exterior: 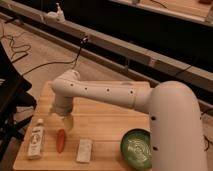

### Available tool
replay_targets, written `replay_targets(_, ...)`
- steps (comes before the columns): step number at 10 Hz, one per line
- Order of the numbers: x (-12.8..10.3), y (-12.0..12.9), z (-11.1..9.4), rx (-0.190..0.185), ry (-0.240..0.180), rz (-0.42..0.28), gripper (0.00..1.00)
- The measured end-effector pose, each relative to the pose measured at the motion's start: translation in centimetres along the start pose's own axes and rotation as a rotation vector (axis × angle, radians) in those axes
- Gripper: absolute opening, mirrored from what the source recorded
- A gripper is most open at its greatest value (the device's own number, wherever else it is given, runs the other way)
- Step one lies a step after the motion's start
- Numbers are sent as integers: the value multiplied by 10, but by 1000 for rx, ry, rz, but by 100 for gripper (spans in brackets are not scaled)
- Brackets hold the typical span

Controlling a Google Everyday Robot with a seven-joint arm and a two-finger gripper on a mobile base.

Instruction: Place the pepper in the ceramic bowl

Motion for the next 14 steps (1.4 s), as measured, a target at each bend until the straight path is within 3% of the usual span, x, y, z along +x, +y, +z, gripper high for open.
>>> replay_targets(3, 0, 0, -1, -2, 3, -3, 80)
replay_targets(5, -1, 3, 8, -23, -20, -27, 80)
replay_targets(10, -21, 3, 53, -58, -159, -127, 80)
replay_targets(14, -14, 11, 85, -68, -249, -121, 80)
